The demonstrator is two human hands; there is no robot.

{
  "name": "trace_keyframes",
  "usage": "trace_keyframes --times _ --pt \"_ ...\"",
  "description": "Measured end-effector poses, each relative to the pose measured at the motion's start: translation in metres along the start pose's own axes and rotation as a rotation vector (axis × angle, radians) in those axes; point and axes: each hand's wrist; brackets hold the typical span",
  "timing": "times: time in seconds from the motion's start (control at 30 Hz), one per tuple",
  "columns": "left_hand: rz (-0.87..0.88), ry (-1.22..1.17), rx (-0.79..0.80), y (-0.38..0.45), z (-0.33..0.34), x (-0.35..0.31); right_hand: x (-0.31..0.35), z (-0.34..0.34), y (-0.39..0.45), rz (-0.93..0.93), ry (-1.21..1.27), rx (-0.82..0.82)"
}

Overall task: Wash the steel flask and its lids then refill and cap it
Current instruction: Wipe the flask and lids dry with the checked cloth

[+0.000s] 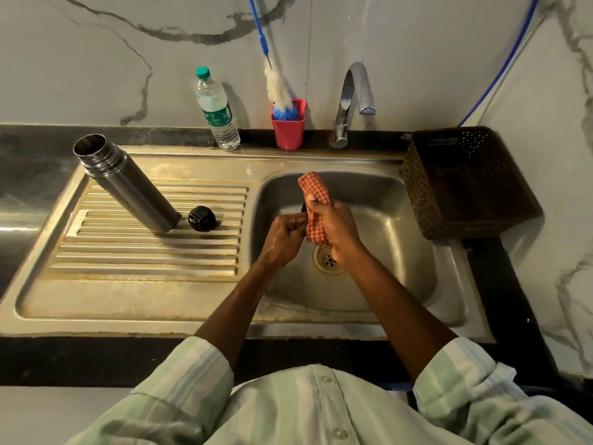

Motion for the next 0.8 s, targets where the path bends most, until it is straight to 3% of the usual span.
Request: trace_keyframes --times 0.1,0.23,0.33,0.4,0.53,0.7,0.8 --pt "-0.043 -0.168 0.055 0.001 -0.003 -0.005 0.005 -0.013 0.010 0.075 0.021 0.086" --pt "-0.089 -0.351 -0.025 -0.003 -0.005 -0.004 0.003 -0.029 0.013 0.233 0.436 0.280" --pt "-0.083 -0.402 -0.105 -0.003 0.002 -0.007 0.000 -0.023 0.009 0.305 0.620 0.236" --pt "-0.041 -0.261 -0.121 -0.001 0.004 -0.002 -0.001 -0.017 0.009 0.315 0.661 0.151" --pt "0.034 0.087 -0.211 0.000 0.004 0.003 -0.004 -0.002 -0.001 0.233 0.336 0.067" --pt "-0.029 0.164 -0.054 0.012 -0.002 -0.002 -0.005 0.001 -0.004 -0.041 -0.075 -0.105" --pt "-0.064 -0.030 0.012 0.007 -0.004 -0.009 0.004 -0.006 0.002 -0.091 -0.205 -0.005"
Point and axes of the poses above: each hand's wrist, its own y-axis towards the middle knuckle, its own z-axis out of the palm, x = y × z, and after that the axes turned 11 degrees about -y, right-handed
